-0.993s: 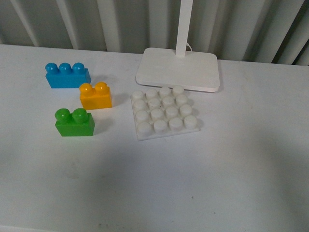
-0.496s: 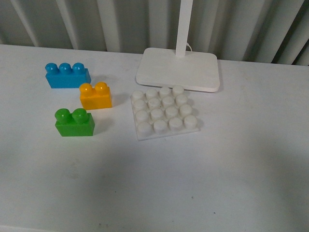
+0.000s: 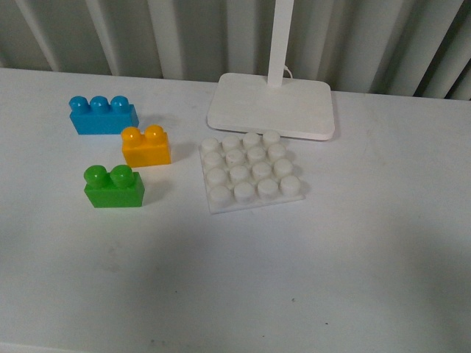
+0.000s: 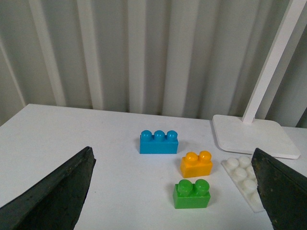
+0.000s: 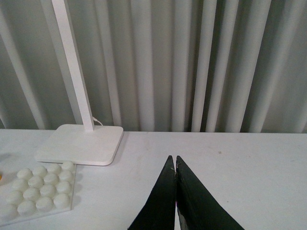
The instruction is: Insert yellow block into base center
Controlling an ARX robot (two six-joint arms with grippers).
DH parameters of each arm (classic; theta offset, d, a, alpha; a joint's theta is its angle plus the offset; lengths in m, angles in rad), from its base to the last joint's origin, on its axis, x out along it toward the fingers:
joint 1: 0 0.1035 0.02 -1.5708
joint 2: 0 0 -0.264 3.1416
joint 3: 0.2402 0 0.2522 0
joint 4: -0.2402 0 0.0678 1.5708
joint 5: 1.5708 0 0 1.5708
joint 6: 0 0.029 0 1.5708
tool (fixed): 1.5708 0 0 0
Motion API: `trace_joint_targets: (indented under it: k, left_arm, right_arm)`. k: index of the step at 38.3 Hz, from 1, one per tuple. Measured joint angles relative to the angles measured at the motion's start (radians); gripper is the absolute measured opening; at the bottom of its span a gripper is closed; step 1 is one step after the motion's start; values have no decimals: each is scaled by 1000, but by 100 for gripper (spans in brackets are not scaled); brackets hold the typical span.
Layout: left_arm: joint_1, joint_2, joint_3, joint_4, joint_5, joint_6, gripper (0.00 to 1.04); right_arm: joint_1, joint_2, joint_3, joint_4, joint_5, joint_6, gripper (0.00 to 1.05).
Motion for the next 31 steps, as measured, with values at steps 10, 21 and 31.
trace_joint_targets:
  k: [10,21,31]
  left_arm:
    - [0,0,0,0,0,0,98]
    - [-129,385,101,-51,34,-230,98]
    - [-401,1183,287,467,-85,-292,98]
  right_arm:
    - [0,-1,0,-4,0,-2,8]
    - [0,-1,0,-4,-2,-2,56]
    - [0,-1,0,-4,-2,-1,95]
